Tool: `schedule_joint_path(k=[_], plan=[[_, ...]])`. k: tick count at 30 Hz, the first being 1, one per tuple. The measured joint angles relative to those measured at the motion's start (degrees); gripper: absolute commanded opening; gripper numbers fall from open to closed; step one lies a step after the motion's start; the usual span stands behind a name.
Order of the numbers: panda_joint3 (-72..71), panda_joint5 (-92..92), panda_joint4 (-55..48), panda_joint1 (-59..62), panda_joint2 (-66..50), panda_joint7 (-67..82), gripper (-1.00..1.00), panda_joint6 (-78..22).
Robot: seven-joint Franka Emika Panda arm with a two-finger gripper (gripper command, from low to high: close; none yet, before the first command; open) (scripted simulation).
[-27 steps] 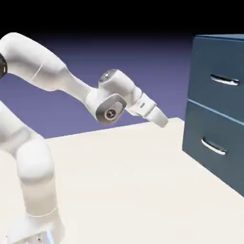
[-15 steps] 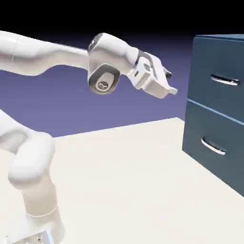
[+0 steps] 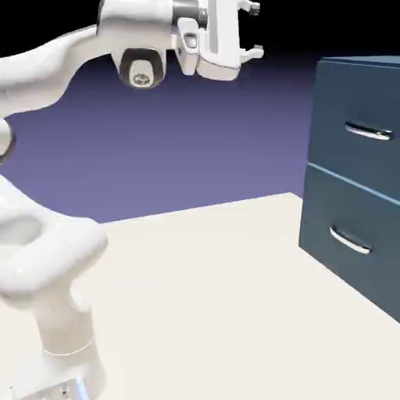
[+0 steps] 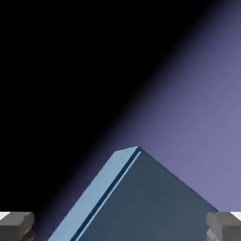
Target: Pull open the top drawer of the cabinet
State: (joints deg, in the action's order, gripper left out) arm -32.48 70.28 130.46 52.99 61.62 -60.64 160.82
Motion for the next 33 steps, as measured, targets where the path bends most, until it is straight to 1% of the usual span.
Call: schedule_joint_path(k=[33], plan=[[-37.93,82.07,-35.67,62.69,33.82,-21.23,0.0,-15.4]])
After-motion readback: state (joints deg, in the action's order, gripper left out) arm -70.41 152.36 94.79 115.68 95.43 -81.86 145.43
